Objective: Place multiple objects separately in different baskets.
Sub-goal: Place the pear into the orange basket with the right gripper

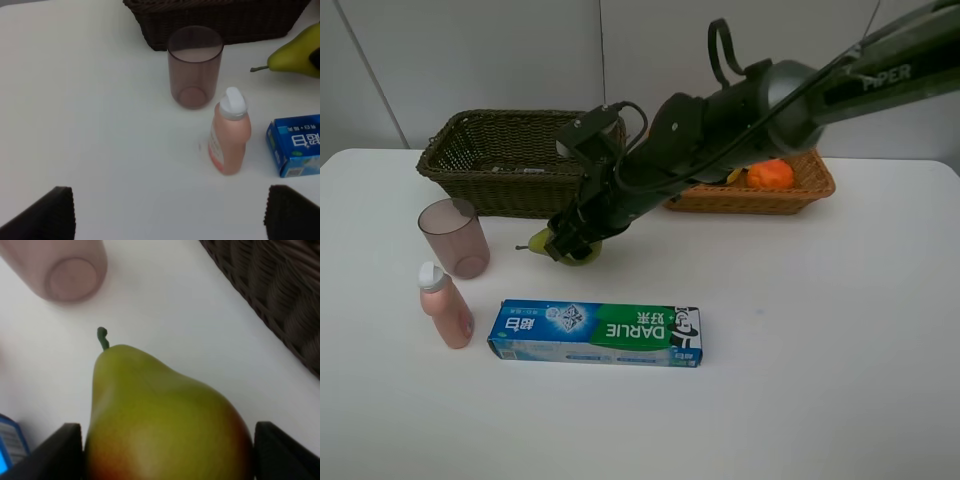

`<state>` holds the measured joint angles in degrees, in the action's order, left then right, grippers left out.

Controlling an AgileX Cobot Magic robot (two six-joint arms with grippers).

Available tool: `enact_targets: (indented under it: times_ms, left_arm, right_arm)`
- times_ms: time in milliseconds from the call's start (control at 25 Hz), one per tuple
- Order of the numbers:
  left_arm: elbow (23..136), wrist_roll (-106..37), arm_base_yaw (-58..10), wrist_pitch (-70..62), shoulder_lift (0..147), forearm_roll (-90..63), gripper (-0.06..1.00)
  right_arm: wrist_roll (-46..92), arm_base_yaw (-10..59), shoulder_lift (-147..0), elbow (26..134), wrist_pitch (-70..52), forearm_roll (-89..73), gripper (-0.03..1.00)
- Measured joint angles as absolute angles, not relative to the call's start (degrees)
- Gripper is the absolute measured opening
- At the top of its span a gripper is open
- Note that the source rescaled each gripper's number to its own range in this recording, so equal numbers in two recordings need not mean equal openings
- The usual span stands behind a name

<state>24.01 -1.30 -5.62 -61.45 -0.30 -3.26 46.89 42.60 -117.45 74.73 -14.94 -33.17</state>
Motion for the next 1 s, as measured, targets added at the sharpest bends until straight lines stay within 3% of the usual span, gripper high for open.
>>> enact_targets:
  times_ms: [560,1000]
  left_arm:
    - [24.01,-1.3,-5.62,-61.45,-0.3,-3.26,1.0]
    - [24.01,-1.3,-5.62,-61.45,-0.3,-3.26,1.0]
  right_arm:
    - [46.89,37.22,-114.84,74.73,-26.09,-33.12,0.51]
    - [46.89,27.23,-110.66,74.73,-29.15,-32.77,0.51]
